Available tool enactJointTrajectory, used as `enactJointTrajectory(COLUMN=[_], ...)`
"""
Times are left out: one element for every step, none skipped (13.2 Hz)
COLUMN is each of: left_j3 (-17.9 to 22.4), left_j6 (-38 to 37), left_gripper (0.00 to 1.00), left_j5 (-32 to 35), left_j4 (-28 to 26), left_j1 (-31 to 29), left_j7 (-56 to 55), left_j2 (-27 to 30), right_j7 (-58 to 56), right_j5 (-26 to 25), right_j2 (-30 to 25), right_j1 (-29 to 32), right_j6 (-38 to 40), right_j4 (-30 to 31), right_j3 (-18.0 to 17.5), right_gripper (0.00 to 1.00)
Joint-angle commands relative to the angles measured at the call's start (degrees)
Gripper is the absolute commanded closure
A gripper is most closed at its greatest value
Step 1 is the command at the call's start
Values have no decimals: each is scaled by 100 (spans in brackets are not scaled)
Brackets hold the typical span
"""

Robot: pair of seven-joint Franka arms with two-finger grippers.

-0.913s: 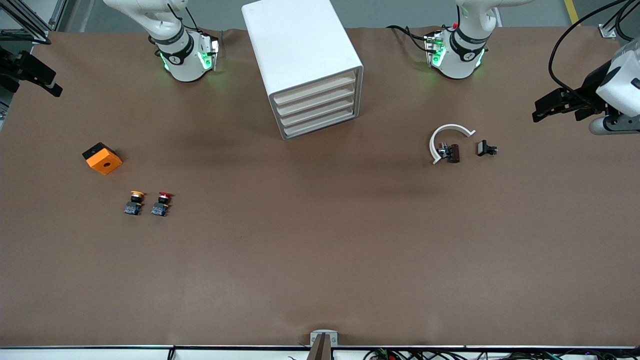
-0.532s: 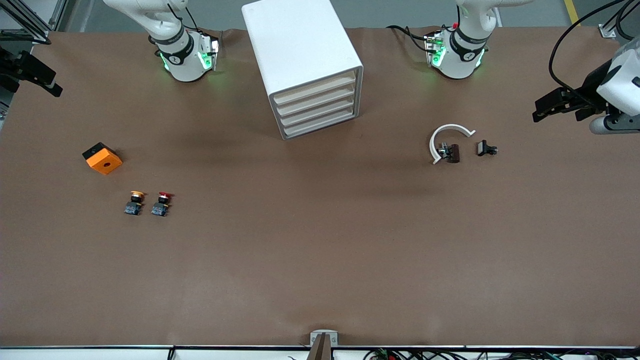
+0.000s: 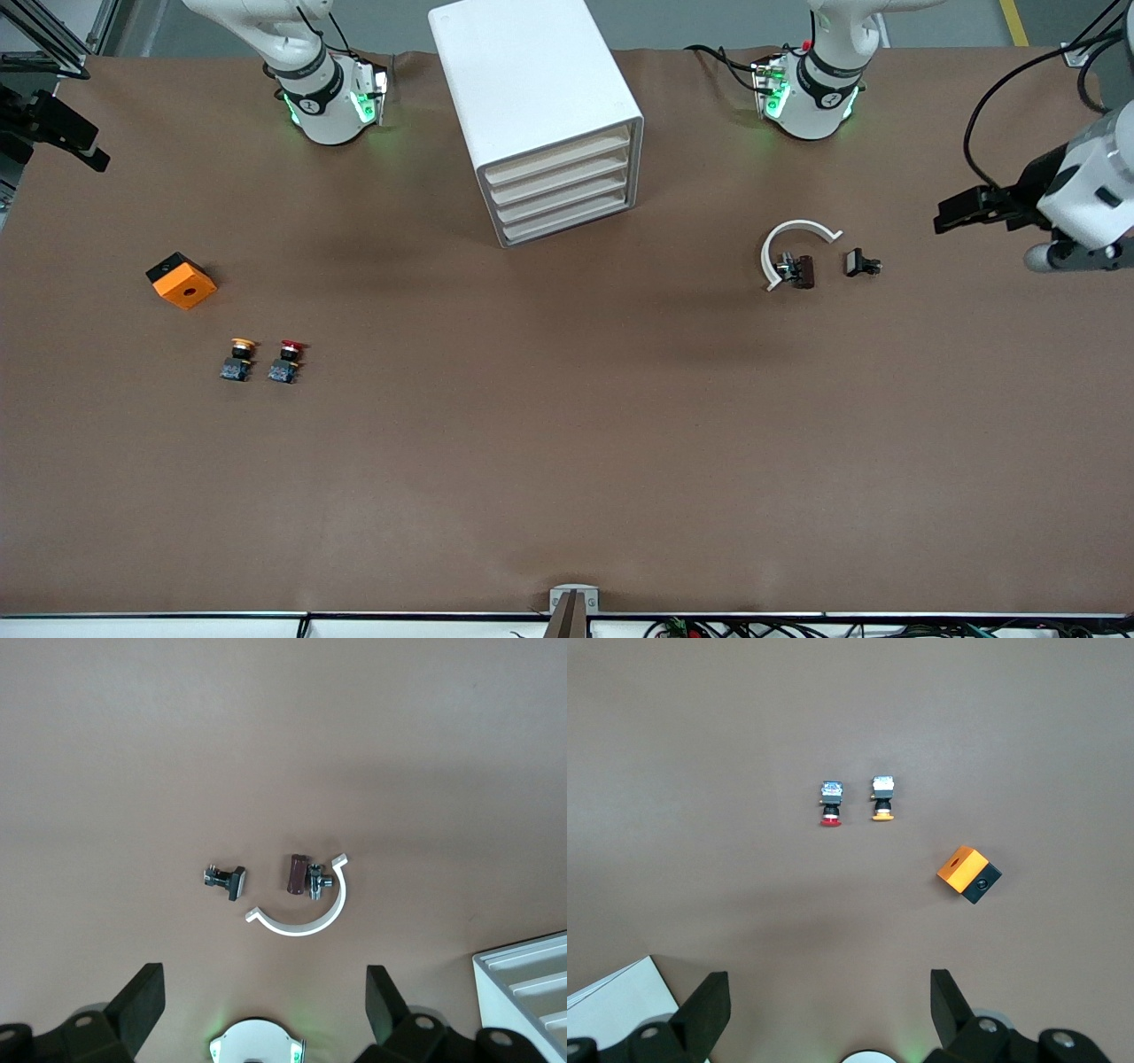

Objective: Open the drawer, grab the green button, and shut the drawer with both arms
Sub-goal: 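Move the left gripper toward the white cabinet's drawer handle, then grasp the drawer handle with the left gripper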

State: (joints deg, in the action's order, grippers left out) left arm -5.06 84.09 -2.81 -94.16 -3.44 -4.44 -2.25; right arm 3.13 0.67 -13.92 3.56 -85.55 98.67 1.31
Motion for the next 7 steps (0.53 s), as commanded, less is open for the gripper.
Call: enactJointTrajectory(left_j3=[-47,-65,-100,-118,-240,-337,-459], left_j6=[229,449,607,783,959,1109,1267], left_gripper=[0,0,0,0,0,0,0], left_j5=[-193,-193,-202,-211,-307,-429,-439], left_j4=[-128,-216,-313,-392,-462,-472,-454], left_j1=[9,53,141,176,220,273,430], left_j7=[40,31,31,23,-56,-335,-825], left_j2=[-406,-591,-784,-960,-1153,-1381,-1627], right_j7=[-5,-14,4,-5,-14,-5,-5], right_j5=[-75,-84,-180,-242,-242,-242,-242], right_j2=[-14,-14,-14,12,21,21,21], right_j1=[13,5,-4,-4,-4,-13,-13], right_j6=[65,65,56,56,64,73,82], right_j4=[-41,-41,-50,-76,-76,-76,-76], right_j3=[0,0,0,0,0,0,0], right_gripper=[0,0,0,0,0,0,0])
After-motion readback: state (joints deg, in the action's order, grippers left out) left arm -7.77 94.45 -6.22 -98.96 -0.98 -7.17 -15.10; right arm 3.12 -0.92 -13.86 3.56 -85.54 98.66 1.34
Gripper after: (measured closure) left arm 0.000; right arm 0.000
